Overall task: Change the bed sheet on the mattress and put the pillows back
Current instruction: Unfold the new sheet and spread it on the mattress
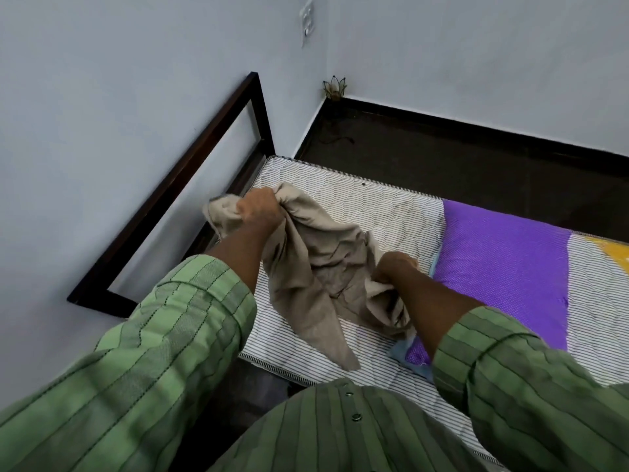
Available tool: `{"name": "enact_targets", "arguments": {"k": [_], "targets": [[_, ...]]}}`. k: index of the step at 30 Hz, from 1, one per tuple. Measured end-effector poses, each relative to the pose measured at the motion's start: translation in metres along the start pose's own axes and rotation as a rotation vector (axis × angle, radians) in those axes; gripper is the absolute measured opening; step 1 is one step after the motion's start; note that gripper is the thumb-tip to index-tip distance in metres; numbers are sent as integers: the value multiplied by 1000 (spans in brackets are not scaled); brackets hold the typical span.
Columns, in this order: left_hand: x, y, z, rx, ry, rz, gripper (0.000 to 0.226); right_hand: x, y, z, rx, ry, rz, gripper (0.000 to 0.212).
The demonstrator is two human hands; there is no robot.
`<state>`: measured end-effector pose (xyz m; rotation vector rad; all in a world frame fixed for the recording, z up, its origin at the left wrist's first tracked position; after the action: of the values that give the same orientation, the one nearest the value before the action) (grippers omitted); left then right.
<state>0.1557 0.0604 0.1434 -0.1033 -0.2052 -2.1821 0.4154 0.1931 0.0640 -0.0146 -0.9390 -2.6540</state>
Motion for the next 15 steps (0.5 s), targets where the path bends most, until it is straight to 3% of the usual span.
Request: {"name": "enact_targets", "arguments": {"k": [3,7,10,13,15], "targets": [[-2,2,-14,183,272,113,46,5,-2,-2,137,43,0,71],[-3,1,-22,272,595,196,47,9,-5,-8,142,15,-33,78],[-2,-2,-22,265,661,216,46,8,-14,-10,164,-16,-56,75],[-2,-2,-21,244,660,187,46,4,-24,-14,199,-74,-21,52],[-2,-1,-21,234,633,135,47,1,-37,-22,127,-146,-43,49]]}}
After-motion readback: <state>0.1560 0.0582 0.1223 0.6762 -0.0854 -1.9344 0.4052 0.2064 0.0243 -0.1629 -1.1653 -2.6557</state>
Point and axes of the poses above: each hand's wrist, its own y-axis away from the middle knuckle, its own z-axis out of the back of the hand, x = y × z, the point moved 1 cm from there along -y, towards the middle knuckle, and after that the axes turned 10 degrees about -y, right-handed, at the moved point
